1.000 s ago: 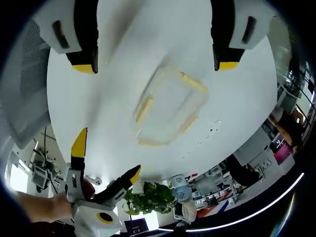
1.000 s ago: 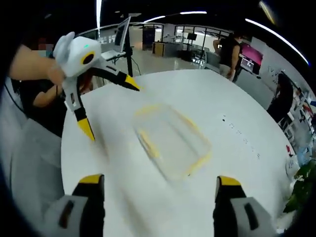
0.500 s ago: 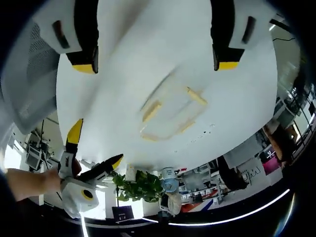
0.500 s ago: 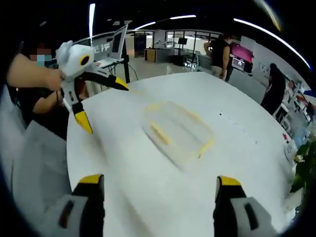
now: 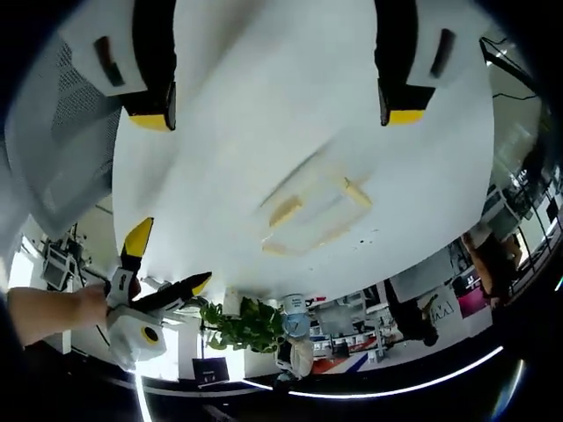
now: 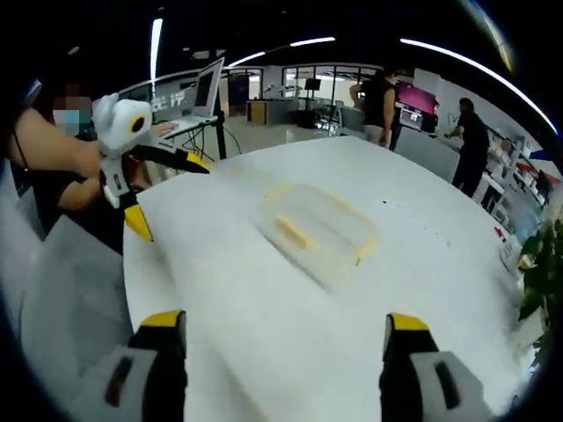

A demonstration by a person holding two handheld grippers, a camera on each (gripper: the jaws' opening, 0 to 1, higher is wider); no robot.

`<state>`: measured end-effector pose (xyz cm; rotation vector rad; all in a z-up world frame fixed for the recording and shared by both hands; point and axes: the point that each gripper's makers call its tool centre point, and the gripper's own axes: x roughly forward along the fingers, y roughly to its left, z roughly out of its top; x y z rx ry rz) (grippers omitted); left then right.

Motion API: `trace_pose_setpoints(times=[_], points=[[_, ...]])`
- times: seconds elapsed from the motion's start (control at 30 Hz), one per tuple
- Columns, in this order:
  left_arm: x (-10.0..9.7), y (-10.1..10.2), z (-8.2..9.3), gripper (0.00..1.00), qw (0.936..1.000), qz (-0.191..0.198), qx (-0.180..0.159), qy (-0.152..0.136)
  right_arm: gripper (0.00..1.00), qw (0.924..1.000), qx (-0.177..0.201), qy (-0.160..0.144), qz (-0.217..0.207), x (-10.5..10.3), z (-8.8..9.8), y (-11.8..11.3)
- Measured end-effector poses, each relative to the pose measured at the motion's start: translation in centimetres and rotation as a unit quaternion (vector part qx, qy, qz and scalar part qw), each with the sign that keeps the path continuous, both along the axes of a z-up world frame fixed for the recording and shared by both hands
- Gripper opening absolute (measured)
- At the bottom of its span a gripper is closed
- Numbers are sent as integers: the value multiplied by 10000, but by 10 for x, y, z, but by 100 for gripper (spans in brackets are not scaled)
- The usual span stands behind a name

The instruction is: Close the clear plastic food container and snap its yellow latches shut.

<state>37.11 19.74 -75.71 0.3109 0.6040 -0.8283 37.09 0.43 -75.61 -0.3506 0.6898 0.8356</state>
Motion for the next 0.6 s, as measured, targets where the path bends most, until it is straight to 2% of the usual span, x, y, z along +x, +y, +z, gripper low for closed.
trace_pose_setpoints(times=[0.27,0.4,0.53,0.6], points=[[-14,5,-3,94,10000,28,-77,33,92,9998,76,-93,-169,-12,-2,-8],[-17,6,3,94,9994,131,-317,-11,92,9994,184,-137,-276,-18,-2,-8],[-24,8,-1,94,9997,88,-244,-46,92,9990,231,-205,-324,-23,-1,-10],[-29,8,-1,94,9992,138,-367,-1,92,9986,251,-265,-371,-25,-1,-12]])
